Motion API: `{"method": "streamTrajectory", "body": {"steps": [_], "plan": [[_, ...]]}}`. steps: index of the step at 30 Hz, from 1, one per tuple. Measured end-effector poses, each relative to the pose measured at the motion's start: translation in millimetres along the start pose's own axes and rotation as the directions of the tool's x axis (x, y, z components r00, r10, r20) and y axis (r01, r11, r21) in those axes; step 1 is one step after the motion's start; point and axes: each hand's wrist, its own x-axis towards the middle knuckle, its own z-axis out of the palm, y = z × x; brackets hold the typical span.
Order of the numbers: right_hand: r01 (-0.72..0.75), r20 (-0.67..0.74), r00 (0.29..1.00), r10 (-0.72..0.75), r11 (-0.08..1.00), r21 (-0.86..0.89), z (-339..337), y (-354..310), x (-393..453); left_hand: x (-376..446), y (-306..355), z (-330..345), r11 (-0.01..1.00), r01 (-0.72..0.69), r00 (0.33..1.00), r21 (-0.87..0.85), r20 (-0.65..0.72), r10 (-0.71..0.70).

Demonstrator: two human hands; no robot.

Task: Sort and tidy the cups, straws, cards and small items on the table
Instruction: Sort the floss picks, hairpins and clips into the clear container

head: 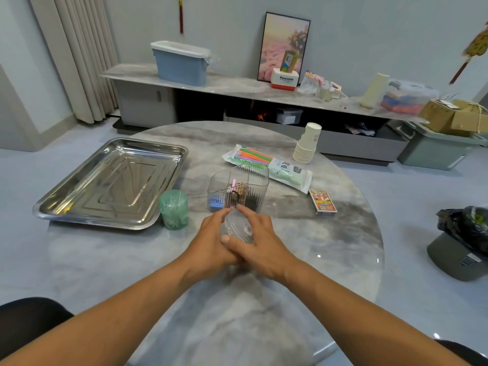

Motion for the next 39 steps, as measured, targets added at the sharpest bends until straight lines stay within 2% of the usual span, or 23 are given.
{"method": "streamTrajectory", "body": {"steps": [2, 3, 6, 8, 10, 12, 14, 16, 19, 23, 25, 27, 29, 31, 33, 35, 37, 39], "plan": [[0.011, -0.065, 0.998, -0.009, 1.000, 0.022, 1, -2, -2, -2, 4, -1, 0.997, 0.011, 1.000, -0.076, -0.005, -0.011], [0.022, -0.099, 0.995, -0.016, 0.998, 0.054, -1, -4, 0, -3, 8, -3, 0.986, 0.020, 1.000, -0.166, -0.004, -0.021], [0.081, -0.151, 0.987, -0.048, 0.973, 0.218, -16, -19, 7, -2, 24, -15, 0.872, 0.062, 0.998, -0.485, 0.036, -0.051], [0.135, -0.163, 0.982, -0.091, 0.949, 0.285, -25, -30, 10, -2, 34, -19, 0.790, 0.139, 0.988, -0.597, 0.136, -0.072], [0.176, -0.159, 0.977, -0.139, 0.952, 0.250, -27, -38, 9, -8, 40, -19, 0.677, 0.240, 0.957, -0.696, 0.287, -0.044], [0.193, -0.130, 0.977, -0.170, 0.963, 0.187, -25, -41, 7, -11, 42, -21, 0.505, 0.352, 0.925, -0.788, 0.374, -0.061], [0.205, -0.107, 0.976, -0.191, 0.968, 0.147, -23, -42, 4, -11, 48, -25, 0.383, 0.410, 0.912, -0.827, 0.383, -0.149], [0.226, -0.086, 0.972, -0.217, 0.968, 0.106, -19, -41, 0, -11, 51, -28, 0.333, 0.431, 0.901, -0.839, 0.378, -0.214], [0.239, -0.103, 0.967, -0.231, 0.968, 0.077, -10, -41, -7, -12, 50, -23, 0.404, 0.399, 0.916, -0.823, 0.340, -0.211], [0.228, -0.203, 0.957, -0.205, 0.969, 0.098, -2, -49, -11, -14, 57, -9, 0.555, 0.188, 0.977, -0.810, 0.098, -0.188], [0.169, -0.209, 0.970, -0.124, 0.962, 0.214, 2, -53, -9, -13, 53, -1, 0.671, 0.012, 0.996, -0.742, -0.051, -0.074], [0.037, -0.150, 0.988, 0.029, 0.908, 0.417, 2, -56, -8, -15, 42, 1, 0.806, -0.127, 0.988, -0.578, -0.147, 0.051], [-0.147, -0.033, 0.980, 0.198, 0.817, 0.558, -4, -59, -9, -17, 32, 0, 0.904, -0.150, 0.989, -0.401, -0.072, 0.133], [-0.245, 0.011, 0.957, 0.290, 0.788, 0.565, -14, -60, -8, -17, 23, -4, 0.945, -0.155, 0.984, -0.289, 0.045, 0.175], [-0.224, -0.048, 0.960, 0.275, 0.862, 0.455, -20, -50, -3, -15, 21, -8, 0.972, -0.150, 0.977, -0.182, 0.126, 0.174], [-0.204, -0.141, 0.961, 0.239, 0.953, 0.224, -23, -36, 3, -14, 28, -8, 0.988, -0.141, 0.981, -0.062, 0.123, 0.148], [-0.220, -0.185, 0.963, 0.198, 0.970, -0.103, -22, -21, 6, -12, 39, -12, 0.991, -0.120, 0.992, -0.067, -0.039, 0.118], [-0.203, -0.198, 0.969, 0.144, 0.925, -0.321, -17, -10, 4, -6, 47, -27, 0.991, -0.110, 0.966, -0.073, -0.243, 0.089]]}}
